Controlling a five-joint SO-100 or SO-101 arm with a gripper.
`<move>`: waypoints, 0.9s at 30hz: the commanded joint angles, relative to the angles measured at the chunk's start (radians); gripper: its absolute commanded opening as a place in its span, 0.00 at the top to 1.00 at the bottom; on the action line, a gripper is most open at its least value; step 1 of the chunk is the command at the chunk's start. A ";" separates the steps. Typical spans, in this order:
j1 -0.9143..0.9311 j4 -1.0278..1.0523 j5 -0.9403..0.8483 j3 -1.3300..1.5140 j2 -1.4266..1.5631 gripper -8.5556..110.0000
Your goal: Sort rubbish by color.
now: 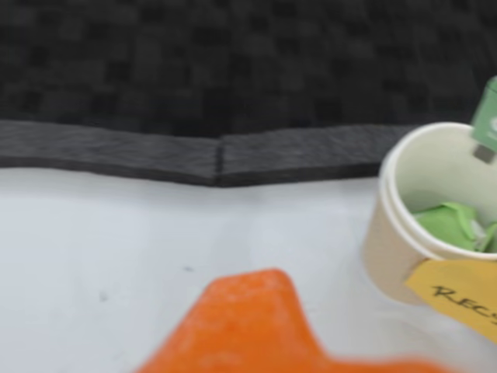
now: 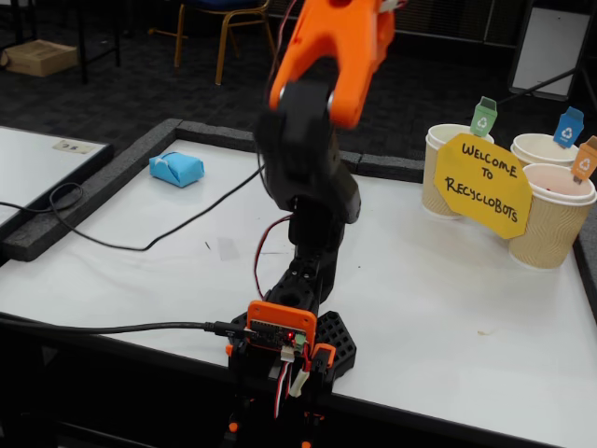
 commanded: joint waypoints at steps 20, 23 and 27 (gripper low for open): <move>-0.172 -0.147 -0.005 0.653 0.634 0.93; -0.161 -0.160 -0.003 0.795 0.750 0.93; -0.184 -0.156 -0.003 0.865 0.784 0.93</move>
